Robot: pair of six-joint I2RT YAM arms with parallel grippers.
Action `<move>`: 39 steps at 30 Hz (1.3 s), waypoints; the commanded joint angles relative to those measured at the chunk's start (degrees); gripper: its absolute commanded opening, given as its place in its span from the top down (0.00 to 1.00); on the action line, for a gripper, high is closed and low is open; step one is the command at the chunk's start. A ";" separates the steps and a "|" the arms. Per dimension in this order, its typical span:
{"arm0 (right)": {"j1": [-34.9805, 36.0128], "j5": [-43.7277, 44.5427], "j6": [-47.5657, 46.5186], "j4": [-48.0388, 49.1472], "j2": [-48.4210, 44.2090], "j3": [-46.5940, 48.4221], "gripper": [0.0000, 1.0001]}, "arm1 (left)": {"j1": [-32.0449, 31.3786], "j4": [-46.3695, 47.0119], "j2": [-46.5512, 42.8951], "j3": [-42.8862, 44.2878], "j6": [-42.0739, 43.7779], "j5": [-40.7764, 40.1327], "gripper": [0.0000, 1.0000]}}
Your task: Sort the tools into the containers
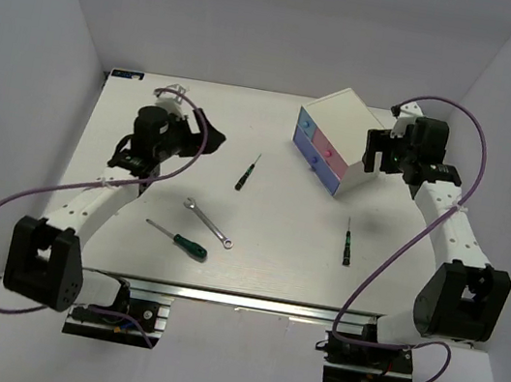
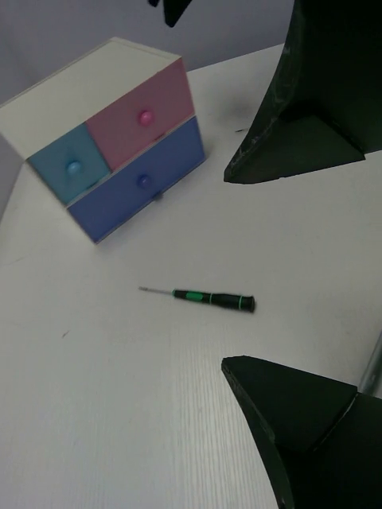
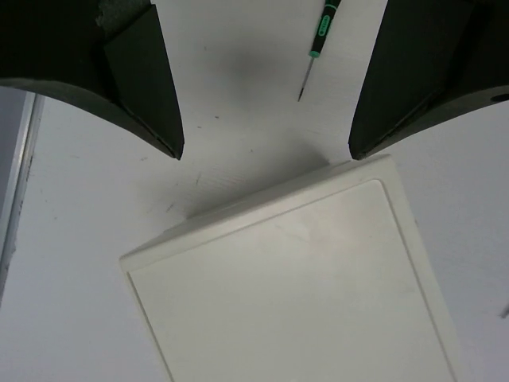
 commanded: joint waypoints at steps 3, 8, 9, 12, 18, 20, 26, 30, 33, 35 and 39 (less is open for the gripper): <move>0.01 -16.68 -9.37 -1.08 -2.52 3.60 0.11 | -3.96 4.26 6.87 5.70 -2.49 3.29 0.02; 4.13 -28.58 -24.87 2.42 -6.48 0.71 0.11 | -4.75 4.79 15.83 13.26 -2.32 3.38 0.37; 6.40 -27.88 -25.04 4.79 -7.01 0.18 0.11 | -4.84 5.75 17.32 15.36 -2.76 3.72 0.56; 10.89 -25.00 -29.44 2.18 -5.53 3.06 0.11 | -5.10 7.33 23.21 19.15 -3.37 6.09 0.70; 11.79 -23.31 -10.03 -2.74 8.17 22.73 0.21 | -5.89 13.48 34.64 27.41 -6.89 10.23 0.40; 12.58 -21.21 -7.04 -6.07 14.50 31.84 0.40 | -6.33 14.54 37.28 30.91 -7.42 10.32 0.34; 15.30 -9.96 -4.65 -12.32 28.92 47.26 0.55 | -8.53 18.41 46.60 38.75 -5.93 11.11 0.33; 15.30 -6.09 -5.18 -14.97 33.24 49.93 0.52 | -9.93 21.92 50.29 41.83 -6.54 11.55 0.36; 15.30 -5.21 -6.15 -14.00 32.98 47.47 0.52 | -10.64 23.42 53.19 43.76 -8.64 12.25 0.38; 15.22 -4.67 -6.50 -13.56 33.33 46.40 0.52 | -10.99 24.30 55.56 46.22 -10.40 13.48 0.38; 15.22 -3.18 -6.59 -13.56 34.29 46.05 0.54 | -12.13 24.92 58.73 50.35 -12.51 14.63 0.39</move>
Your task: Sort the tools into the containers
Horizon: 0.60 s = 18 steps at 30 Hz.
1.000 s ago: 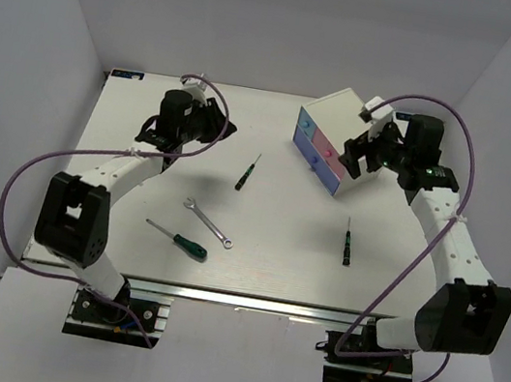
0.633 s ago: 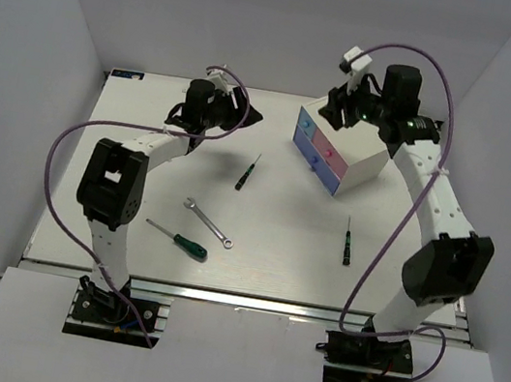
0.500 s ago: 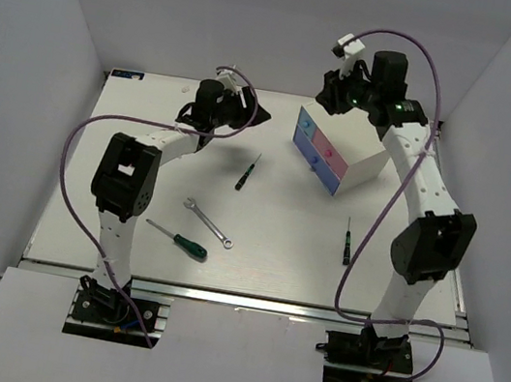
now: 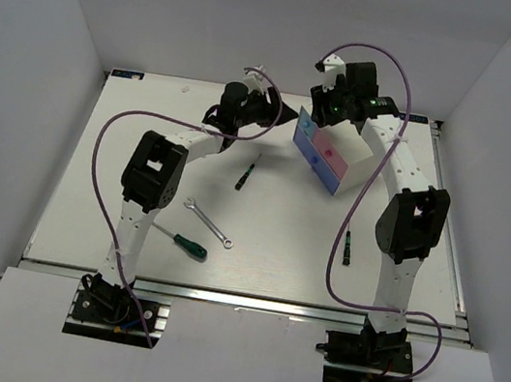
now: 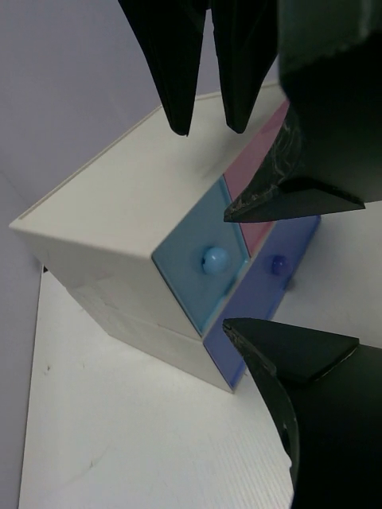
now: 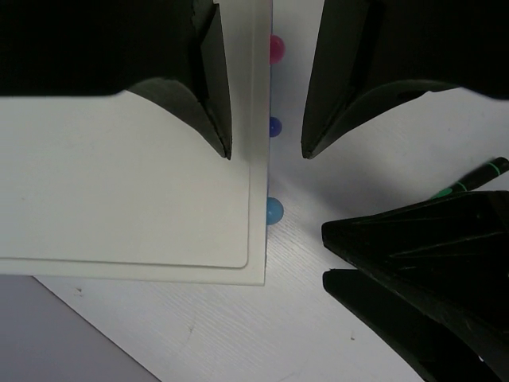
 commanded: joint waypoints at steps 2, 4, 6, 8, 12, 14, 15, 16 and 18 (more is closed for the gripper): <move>-0.19 2.37 -0.18 0.91 -0.41 -0.50 0.54 | -1.08 2.56 1.30 5.07 -3.25 2.72 0.40; -0.28 2.46 -0.27 0.82 -0.06 -0.86 0.55 | -1.43 2.47 2.53 5.96 -3.95 3.16 0.41; -0.28 2.46 -0.27 0.73 0.11 -1.56 0.57 | -1.87 2.30 3.23 6.31 -4.22 2.90 0.42; -0.37 2.46 -0.27 0.73 0.38 -2.35 0.60 | -2.22 2.56 3.59 6.31 -4.49 2.63 0.44; -0.37 2.81 0.08 0.73 0.82 -3.23 0.62 | -2.92 2.56 4.38 6.92 -5.36 2.63 0.46; -0.28 2.90 0.26 0.74 0.91 -3.58 0.63 | -3.27 2.04 4.90 7.28 -5.37 2.72 0.47; -0.28 3.07 0.34 0.82 0.99 -3.67 0.64 | -3.62 1.94 4.99 7.45 -5.37 2.80 0.47; -0.28 3.25 0.34 0.82 1.08 -3.85 0.64 | -3.71 1.94 5.08 7.45 -5.37 2.72 0.47; -0.37 3.69 0.26 1.00 1.34 -4.02 0.65 | -3.98 1.59 5.26 7.37 -5.37 2.63 0.48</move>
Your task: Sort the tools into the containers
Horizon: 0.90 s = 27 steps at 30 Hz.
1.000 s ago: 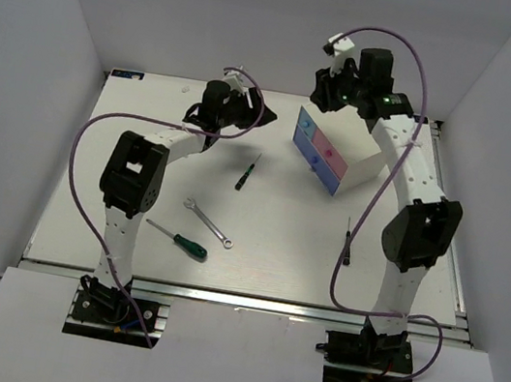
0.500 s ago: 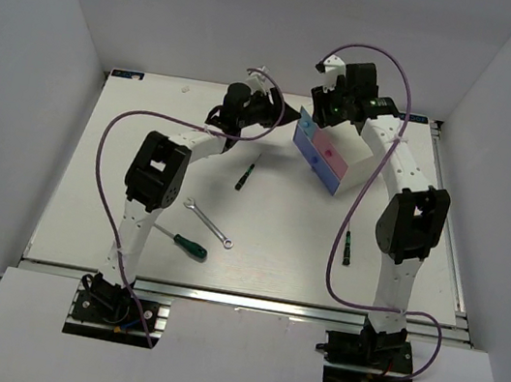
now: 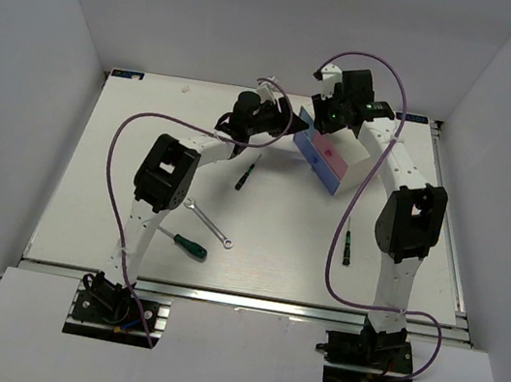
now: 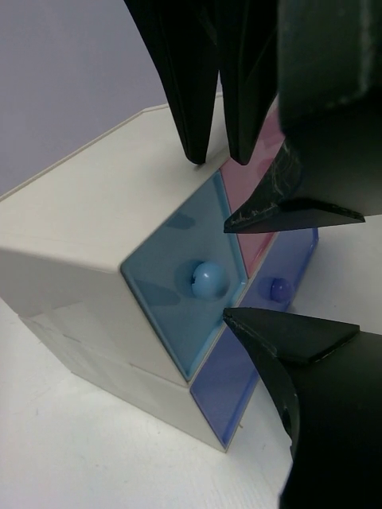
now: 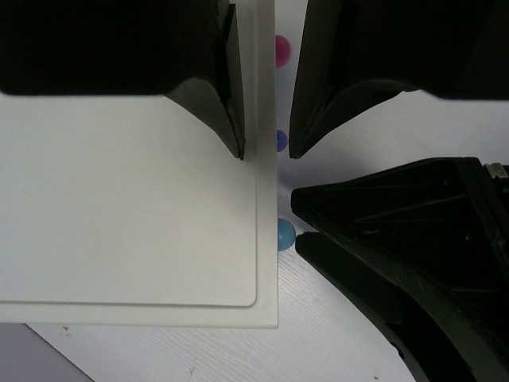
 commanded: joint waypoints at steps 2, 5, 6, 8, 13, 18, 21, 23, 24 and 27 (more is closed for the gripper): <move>-0.26 1.16 0.30 0.61 0.97 -0.85 0.67 | -0.92 0.50 -0.99 2.14 -0.47 0.16 0.48; -0.26 1.16 0.30 0.52 1.06 -1.29 0.73 | -1.01 0.41 -0.56 2.58 -0.82 -1.24 0.48; -0.17 1.07 0.30 0.43 1.15 -1.38 0.74 | -1.01 0.24 -0.38 2.84 -0.82 -1.60 0.48; -0.26 1.07 0.30 0.34 1.06 -1.82 0.79 | -1.01 -0.20 0.15 3.63 -0.82 -2.47 0.48; -0.26 0.63 0.39 0.08 0.62 -2.87 0.82 | -1.01 -0.03 0.94 4.25 -1.44 -3.62 0.49; -0.26 0.54 0.48 0.17 0.45 -3.49 0.87 | -1.09 0.24 2.26 6.09 -2.67 -3.71 0.52; -0.26 0.37 0.48 -0.01 0.54 -3.58 0.87 | -1.18 -0.73 3.14 7.06 -2.67 -3.89 0.51; -0.26 0.37 0.48 -0.01 0.45 -3.67 0.87 | -1.18 -0.82 3.49 7.06 -2.75 -4.32 0.50; -0.17 0.28 0.48 -0.01 0.36 -3.75 0.88 | -1.18 -0.73 3.58 7.15 -2.84 -4.33 0.50; -0.26 0.10 0.39 -0.18 0.45 -3.93 0.90 | -1.18 -0.47 3.84 7.50 -3.19 -4.59 0.50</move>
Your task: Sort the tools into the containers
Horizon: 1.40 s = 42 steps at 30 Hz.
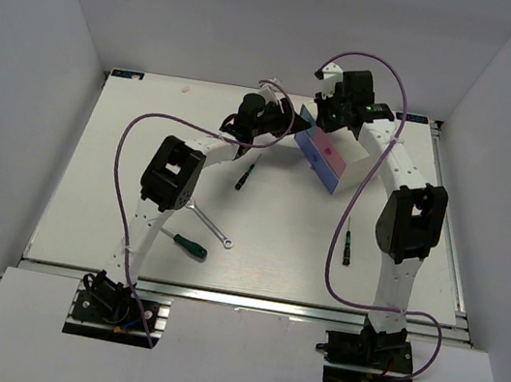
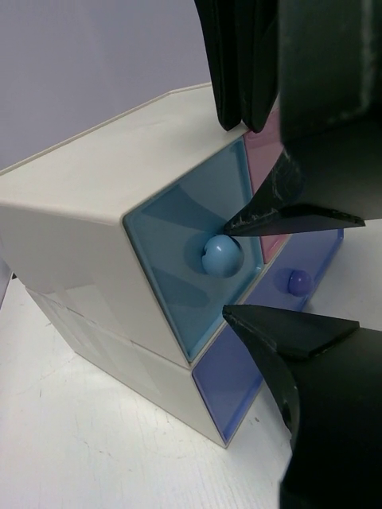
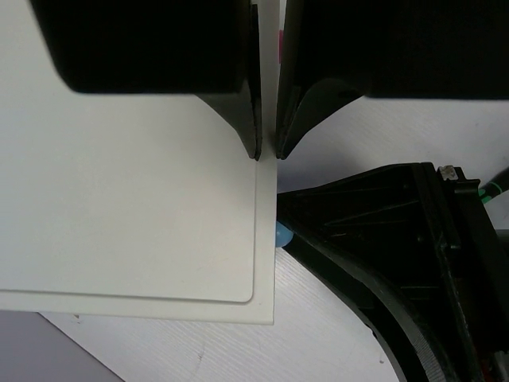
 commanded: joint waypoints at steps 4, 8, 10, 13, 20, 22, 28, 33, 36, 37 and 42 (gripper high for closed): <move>-0.17 -0.25 0.13 -3.86 0.60 -2.56 0.94 | -0.31 1.53 -0.64 2.85 -0.99 -1.93 0.57; -0.26 -0.16 0.04 -3.95 0.51 -2.91 0.98 | -0.40 2.23 -0.81 2.94 -1.17 -2.45 0.61; -0.17 -0.16 0.04 -3.86 0.43 -3.08 0.98 | -0.40 2.49 -1.25 2.59 -0.99 -2.54 0.62; -0.26 -0.16 0.04 -3.77 0.34 -3.43 0.99 | -0.40 3.63 -2.13 1.27 -0.73 -2.63 0.67; -0.17 0.72 -0.22 -3.51 0.42 -4.40 1.00 | -0.40 7.15 -5.29 -4.79 -0.20 -2.89 0.77; -0.17 0.72 -0.22 -3.42 0.42 -4.58 1.00 | -0.40 7.50 -6.35 -7.16 0.24 -3.24 0.77; -0.17 0.72 -0.31 -3.33 0.34 -4.93 0.98 | -0.40 7.42 -7.32 -7.35 0.59 -4.21 0.47; -0.17 0.81 -0.49 -3.33 0.34 -5.11 0.98 | -0.40 6.36 -5.92 -4.10 0.77 -4.39 0.45; -0.26 0.81 -0.49 -3.33 0.34 -5.19 0.98 | -0.40 5.57 -4.95 -1.90 0.86 -4.30 0.45; -0.17 0.81 -0.49 -3.33 0.42 -5.19 0.98 | -0.31 5.22 -4.77 -1.46 0.94 -4.21 0.45; -0.17 0.81 -0.49 -3.42 0.34 -5.46 0.98 | -0.40 5.57 -4.16 -0.23 0.59 -3.77 0.47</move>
